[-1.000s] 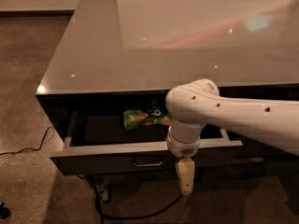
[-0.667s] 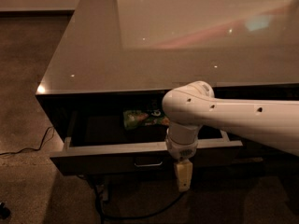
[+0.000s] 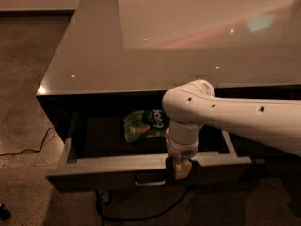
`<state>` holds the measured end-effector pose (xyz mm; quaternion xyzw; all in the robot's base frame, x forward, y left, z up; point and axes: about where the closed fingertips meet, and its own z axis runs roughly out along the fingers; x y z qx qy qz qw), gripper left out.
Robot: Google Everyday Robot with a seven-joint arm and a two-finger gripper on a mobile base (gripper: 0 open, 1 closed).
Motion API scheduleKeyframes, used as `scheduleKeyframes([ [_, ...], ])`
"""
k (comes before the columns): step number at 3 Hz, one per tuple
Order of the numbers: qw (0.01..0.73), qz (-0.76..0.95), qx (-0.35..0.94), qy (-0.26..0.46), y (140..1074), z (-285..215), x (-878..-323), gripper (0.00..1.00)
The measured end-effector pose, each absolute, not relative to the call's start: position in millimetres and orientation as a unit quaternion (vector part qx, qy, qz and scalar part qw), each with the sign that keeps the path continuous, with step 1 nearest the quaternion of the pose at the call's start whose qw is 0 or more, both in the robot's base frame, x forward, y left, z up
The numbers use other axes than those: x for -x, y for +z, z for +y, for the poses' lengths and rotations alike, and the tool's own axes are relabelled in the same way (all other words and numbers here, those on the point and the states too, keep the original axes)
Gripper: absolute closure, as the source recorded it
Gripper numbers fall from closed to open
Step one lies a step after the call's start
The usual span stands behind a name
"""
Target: Open top drawer
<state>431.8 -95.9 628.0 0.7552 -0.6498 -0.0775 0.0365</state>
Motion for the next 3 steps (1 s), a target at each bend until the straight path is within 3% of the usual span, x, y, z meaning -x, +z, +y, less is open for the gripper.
scheduleKeyframes([
  [1,0.056,-0.658,-0.749,-0.057,636.7,-104.4,-425.9,0.86],
  [2,0.056,-0.658,-0.749,-0.057,637.0,-103.3,-425.3,1.0],
  [3,0.068,-0.652,-0.752,-0.07,635.5,-101.2,-423.3,0.82],
])
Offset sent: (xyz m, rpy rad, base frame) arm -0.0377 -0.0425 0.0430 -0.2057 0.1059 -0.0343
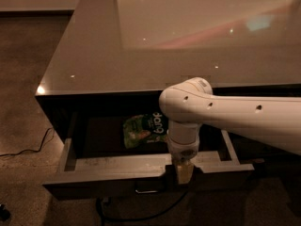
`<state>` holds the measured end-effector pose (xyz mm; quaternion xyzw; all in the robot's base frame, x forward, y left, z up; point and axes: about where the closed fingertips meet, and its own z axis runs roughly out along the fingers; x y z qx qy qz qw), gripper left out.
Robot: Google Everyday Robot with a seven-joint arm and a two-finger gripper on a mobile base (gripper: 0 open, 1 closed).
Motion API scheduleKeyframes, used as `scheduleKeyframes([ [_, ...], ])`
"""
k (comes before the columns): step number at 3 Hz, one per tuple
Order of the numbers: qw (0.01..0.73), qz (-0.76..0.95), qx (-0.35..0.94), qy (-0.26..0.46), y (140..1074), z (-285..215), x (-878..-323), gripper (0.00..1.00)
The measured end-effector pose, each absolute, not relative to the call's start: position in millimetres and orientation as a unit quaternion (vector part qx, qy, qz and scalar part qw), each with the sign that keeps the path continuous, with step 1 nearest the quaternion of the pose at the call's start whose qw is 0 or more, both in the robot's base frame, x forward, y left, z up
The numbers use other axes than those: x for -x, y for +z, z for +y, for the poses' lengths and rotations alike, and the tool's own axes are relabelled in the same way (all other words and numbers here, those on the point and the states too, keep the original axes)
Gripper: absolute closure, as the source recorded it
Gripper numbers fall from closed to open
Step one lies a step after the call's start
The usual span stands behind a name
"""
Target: Open top drawer
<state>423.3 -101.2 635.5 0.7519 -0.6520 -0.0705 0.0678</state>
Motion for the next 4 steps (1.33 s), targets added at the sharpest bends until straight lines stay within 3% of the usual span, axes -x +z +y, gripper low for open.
scheduleKeyframes([
  [1,0.085,-0.643,-0.757,-0.082,634,-101,-416,0.51],
  [2,0.095,-0.638,-0.759,-0.087,635,-102,-413,0.27],
  [3,0.153,-0.609,-0.769,-0.12,626,-108,-391,0.04],
  [4,0.191,-0.585,-0.776,-0.138,626,-112,-378,0.0],
])
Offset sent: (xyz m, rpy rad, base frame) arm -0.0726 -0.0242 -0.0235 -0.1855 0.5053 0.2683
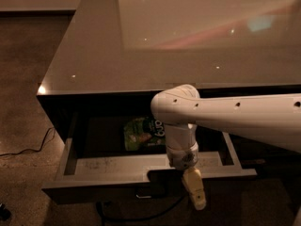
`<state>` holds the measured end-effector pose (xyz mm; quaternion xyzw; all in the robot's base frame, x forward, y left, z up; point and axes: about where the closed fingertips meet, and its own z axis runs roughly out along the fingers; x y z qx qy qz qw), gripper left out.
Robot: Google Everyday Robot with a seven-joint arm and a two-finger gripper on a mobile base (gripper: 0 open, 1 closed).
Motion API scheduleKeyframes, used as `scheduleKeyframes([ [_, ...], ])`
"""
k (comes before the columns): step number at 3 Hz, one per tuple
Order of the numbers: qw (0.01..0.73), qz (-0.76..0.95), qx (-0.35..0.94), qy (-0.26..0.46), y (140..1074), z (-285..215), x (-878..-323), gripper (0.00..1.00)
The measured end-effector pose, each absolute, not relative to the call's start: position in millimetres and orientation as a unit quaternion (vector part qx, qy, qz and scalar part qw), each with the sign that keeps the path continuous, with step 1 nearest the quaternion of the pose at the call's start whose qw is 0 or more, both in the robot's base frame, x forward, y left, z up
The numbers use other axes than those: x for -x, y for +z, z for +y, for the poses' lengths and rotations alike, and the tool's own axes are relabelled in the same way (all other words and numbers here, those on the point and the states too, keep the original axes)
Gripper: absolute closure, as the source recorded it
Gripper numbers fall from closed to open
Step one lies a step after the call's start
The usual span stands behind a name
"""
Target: Open top drawer
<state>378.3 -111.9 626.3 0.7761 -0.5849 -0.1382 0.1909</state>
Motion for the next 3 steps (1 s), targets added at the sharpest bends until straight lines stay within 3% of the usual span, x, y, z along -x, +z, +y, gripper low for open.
scheduleKeyframes([
  [1,0.245,-0.55,-0.786,-0.139,630.2,-123.1,-368.0,0.0],
  [3,0.268,-0.543,-0.783,-0.144,636.6,-129.5,-361.1,0.0],
])
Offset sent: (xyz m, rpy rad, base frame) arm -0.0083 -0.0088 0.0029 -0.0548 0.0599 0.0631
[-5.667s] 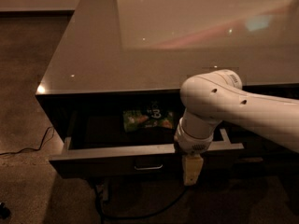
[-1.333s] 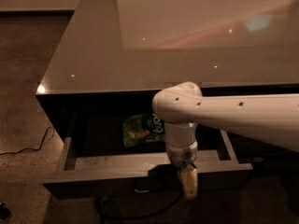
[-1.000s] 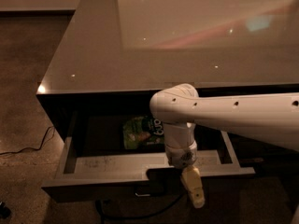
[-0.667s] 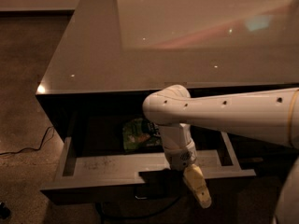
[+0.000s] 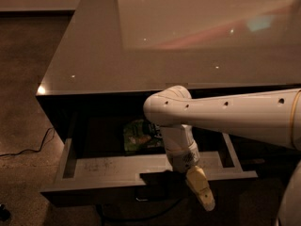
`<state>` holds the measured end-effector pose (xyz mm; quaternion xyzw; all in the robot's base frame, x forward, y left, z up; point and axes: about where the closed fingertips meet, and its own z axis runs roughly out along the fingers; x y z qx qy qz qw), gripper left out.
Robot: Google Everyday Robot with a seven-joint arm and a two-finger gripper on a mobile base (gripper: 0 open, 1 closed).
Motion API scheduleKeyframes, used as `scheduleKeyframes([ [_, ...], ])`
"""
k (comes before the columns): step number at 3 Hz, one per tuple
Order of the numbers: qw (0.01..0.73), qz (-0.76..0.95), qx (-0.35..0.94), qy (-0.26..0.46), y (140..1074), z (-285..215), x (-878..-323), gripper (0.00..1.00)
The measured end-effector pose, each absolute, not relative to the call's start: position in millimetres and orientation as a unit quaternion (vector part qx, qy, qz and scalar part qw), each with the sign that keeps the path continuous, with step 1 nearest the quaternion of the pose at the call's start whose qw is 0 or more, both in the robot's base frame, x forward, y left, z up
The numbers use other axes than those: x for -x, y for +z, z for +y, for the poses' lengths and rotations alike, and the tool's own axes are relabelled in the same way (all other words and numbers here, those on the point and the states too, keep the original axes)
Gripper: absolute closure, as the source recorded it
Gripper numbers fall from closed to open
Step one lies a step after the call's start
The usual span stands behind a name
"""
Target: Open top drawer
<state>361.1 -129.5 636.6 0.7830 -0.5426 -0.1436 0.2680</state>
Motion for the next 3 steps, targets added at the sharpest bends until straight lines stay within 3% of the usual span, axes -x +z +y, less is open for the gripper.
scheduleKeyframes([
  [3,0.13,-0.656,-0.736,-0.103,664,-152,-375,0.0],
])
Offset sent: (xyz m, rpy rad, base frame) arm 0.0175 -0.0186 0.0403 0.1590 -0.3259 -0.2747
